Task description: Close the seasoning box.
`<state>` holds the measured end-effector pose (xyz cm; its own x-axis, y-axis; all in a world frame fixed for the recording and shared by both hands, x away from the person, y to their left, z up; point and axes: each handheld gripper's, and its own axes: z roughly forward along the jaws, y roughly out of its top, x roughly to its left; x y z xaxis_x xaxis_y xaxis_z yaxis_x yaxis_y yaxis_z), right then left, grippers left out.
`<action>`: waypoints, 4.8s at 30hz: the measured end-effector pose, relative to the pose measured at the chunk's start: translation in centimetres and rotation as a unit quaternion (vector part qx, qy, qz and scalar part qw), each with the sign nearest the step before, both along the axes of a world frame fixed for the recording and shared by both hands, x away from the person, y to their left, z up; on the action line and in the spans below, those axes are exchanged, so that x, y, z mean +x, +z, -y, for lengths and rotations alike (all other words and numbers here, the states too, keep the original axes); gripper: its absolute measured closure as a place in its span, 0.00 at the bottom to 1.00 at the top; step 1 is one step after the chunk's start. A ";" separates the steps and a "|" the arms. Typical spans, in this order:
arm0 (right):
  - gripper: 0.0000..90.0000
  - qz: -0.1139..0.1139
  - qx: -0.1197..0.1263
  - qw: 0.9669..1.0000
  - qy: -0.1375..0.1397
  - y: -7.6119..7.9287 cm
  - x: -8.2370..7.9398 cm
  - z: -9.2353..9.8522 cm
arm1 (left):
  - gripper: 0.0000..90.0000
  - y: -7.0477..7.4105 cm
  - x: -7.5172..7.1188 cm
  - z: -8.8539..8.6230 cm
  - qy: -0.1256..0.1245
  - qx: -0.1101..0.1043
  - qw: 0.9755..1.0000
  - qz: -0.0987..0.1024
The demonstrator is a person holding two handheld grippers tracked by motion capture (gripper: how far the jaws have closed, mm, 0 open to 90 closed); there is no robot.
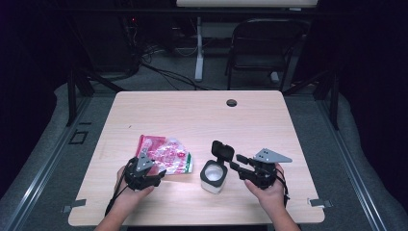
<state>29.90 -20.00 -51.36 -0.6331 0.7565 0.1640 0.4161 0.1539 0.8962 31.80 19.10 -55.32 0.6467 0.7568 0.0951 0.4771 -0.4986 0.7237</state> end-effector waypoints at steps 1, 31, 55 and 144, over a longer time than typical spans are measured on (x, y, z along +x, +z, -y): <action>0.64 0.002 -0.002 1.000 -0.001 0.0 0.1 -0.1 | 0.43 0.0 0.0 0.0 0.000 0.001 1.000 -0.001; 0.68 0.011 -0.005 1.000 0.011 -0.1 2.6 -1.8 | 0.43 -0.1 -0.2 -0.7 0.013 -0.002 1.000 -0.001; 0.88 0.029 -0.048 0.998 0.029 0.2 2.3 -2.0 | 0.43 0.1 -0.2 -1.2 0.022 -0.009 1.000 0.000; 0.73 0.101 -0.154 0.981 0.066 0.2 -1.2 -5.0 | 0.43 0.1 -0.1 -1.0 0.017 -0.010 1.000 0.002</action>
<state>28.72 -15.00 -51.11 -0.7252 0.6592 -0.1987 0.1921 0.4708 0.8611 31.71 20.08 -55.20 0.6209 0.7796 0.0816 0.4905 -0.4676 0.7353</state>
